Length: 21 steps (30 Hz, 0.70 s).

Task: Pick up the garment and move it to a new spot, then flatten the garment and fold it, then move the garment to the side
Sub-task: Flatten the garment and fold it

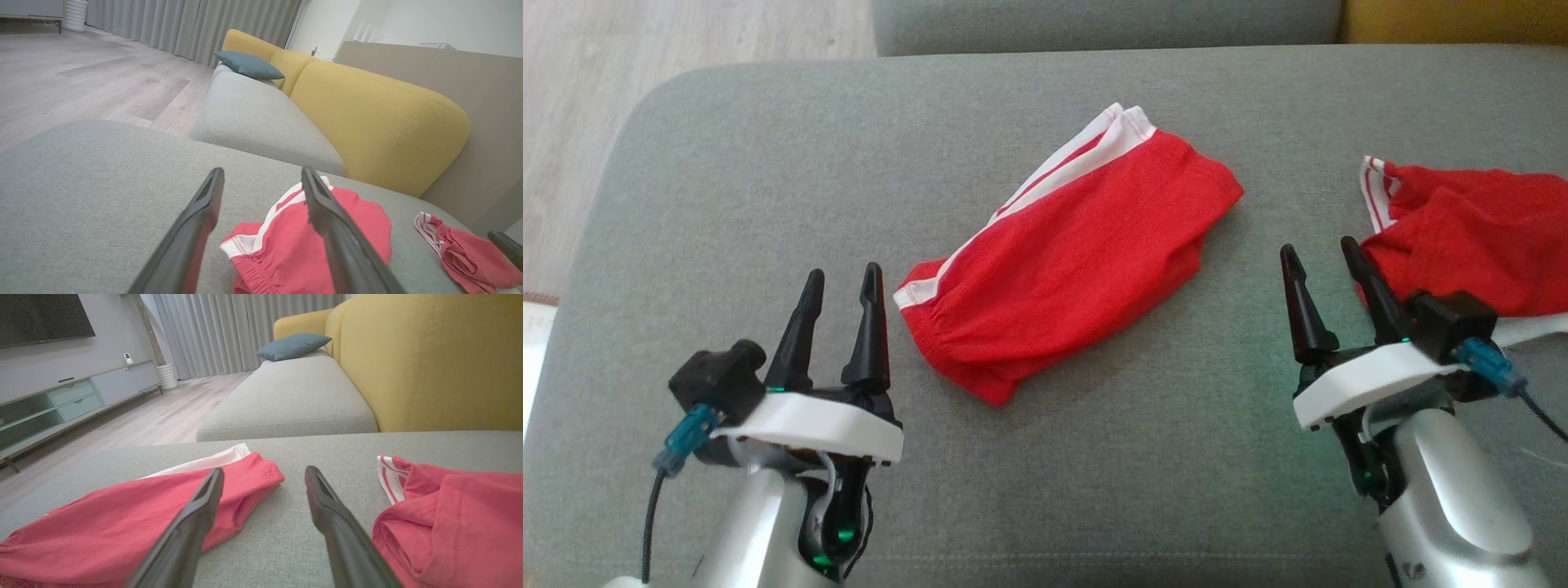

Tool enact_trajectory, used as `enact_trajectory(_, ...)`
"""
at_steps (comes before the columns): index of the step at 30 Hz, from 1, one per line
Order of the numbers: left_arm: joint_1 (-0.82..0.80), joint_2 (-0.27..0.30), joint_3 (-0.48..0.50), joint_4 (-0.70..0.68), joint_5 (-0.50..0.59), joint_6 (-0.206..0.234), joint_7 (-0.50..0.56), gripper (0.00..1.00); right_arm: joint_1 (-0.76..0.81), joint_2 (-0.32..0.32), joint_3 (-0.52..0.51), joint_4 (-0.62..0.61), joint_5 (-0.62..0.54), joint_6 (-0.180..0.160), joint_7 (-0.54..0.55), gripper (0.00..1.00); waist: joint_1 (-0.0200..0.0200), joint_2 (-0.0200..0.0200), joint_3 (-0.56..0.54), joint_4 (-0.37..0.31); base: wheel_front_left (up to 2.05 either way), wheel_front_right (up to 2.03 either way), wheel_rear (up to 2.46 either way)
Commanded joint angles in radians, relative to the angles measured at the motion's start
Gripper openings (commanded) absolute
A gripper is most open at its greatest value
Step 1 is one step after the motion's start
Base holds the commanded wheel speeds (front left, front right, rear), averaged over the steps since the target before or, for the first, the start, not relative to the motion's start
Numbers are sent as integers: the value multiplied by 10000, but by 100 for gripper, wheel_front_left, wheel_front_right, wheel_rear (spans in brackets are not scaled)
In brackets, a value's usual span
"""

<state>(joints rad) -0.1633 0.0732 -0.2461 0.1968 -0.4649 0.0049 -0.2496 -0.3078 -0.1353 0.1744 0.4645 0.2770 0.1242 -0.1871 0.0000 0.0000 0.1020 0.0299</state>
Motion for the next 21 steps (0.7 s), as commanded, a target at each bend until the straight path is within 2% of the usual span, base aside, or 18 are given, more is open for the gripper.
enact_trajectory(1, -335, 13, 418, -352, 151, -102, -121, 100, -108, 136, 4, -548, -102, 65, 222, 100, 0, 0, 69, 109, 0, 0, 0)
enact_trajectory(5, -471, -90, 446, -278, 358, -305, -122, 100, 19, 354, -387, -960, 93, 65, 921, 100, 0, 0, 258, 389, 0, 0, 0)
enact_trajectory(10, -573, -177, 414, -166, 455, -437, -122, 100, -188, 612, -926, -1102, 1138, 65, 2044, 100, 0, 0, 605, 868, 0, 0, 0)
enact_trajectory(17, -773, -222, 303, -64, 404, -524, -122, 100, -910, 801, -2153, -414, 2399, 65, 3541, 100, 0, 0, 1069, 1718, 0, 0, 0)
enact_trajectory(21, -840, -225, 162, -77, 278, -487, -122, 100, -1321, 832, -2763, 14, 2856, 65, 4000, 100, 0, 0, 1223, 2071, 0, 0, 0)
